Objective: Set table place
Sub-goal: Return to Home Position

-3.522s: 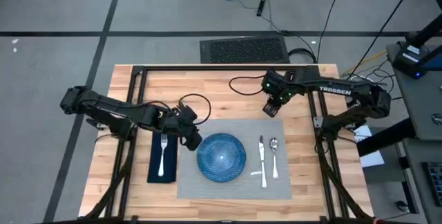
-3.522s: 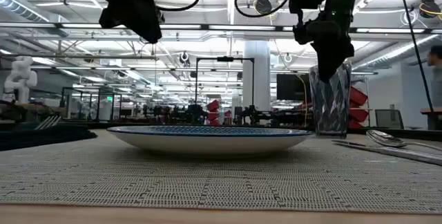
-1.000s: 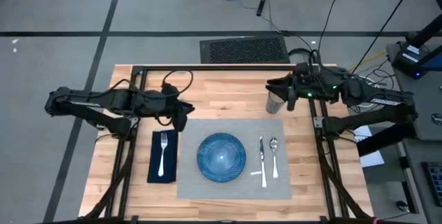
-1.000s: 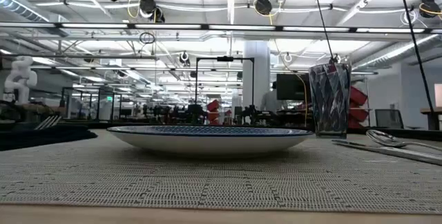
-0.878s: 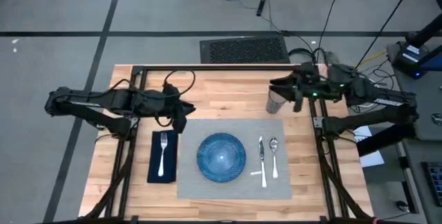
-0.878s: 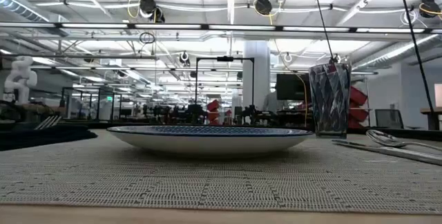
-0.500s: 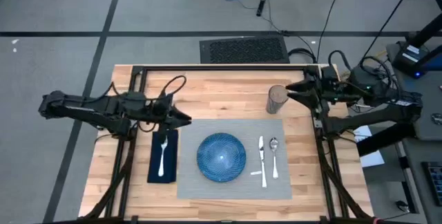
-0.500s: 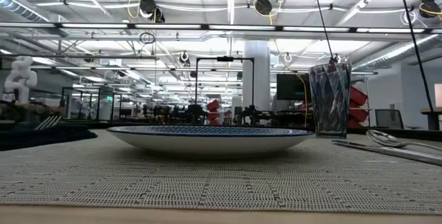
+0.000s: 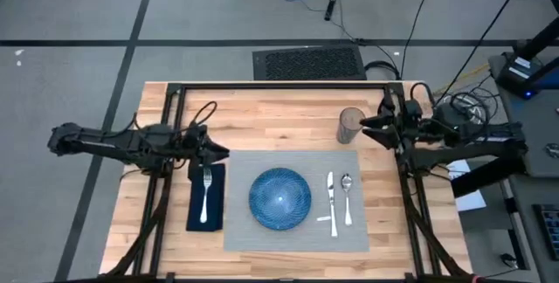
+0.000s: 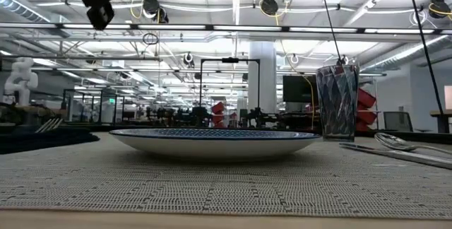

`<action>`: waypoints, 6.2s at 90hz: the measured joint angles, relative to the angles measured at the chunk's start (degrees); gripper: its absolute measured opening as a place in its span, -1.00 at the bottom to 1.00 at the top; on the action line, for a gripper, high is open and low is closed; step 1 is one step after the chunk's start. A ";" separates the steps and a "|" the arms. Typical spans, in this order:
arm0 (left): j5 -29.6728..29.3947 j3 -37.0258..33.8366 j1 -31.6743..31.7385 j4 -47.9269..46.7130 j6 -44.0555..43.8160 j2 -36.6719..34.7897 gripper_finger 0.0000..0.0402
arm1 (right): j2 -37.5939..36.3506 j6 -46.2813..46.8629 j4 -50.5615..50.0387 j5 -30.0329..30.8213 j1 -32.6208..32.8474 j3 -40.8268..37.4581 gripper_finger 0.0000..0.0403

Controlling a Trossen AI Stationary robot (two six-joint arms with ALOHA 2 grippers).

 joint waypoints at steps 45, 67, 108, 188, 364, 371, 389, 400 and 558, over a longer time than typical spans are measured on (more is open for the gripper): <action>-3.66 -23.34 -0.27 27.32 -5.16 -5.65 -0.70 | -7.58 -5.01 -3.66 0.09 -0.04 -0.88 -0.37; -3.46 -23.32 -0.26 24.04 -5.56 -5.75 -0.70 | -9.79 -4.57 -4.32 4.57 -0.07 -4.22 -0.37; -3.84 -23.33 -0.26 23.37 -5.65 -5.75 -0.70 | -17.47 1.25 18.99 3.85 0.05 -27.84 -0.37; -4.55 -23.34 -0.26 19.83 -5.12 -5.75 -0.70 | -18.06 6.52 22.02 -1.86 0.37 -38.08 -0.37; -4.09 -23.36 -0.26 16.47 -2.51 -5.75 -0.70 | -18.06 7.55 17.28 -1.79 0.37 -38.04 -0.37; -4.09 -23.36 -0.26 16.47 -2.51 -5.75 -0.70 | -18.06 7.55 17.28 -1.79 0.35 -38.04 -0.37; -4.09 -23.36 -0.26 16.45 -2.51 -5.75 -0.70 | -18.06 7.55 17.28 -1.79 0.37 -38.04 -0.37; -4.09 -23.36 -0.26 16.44 -2.51 -5.75 -0.70 | -18.06 7.55 17.21 -1.79 0.37 -38.04 -0.37; -4.09 -23.36 -0.26 16.44 -2.51 -5.75 -0.70 | -18.04 7.55 17.13 -1.79 0.35 -38.04 -0.37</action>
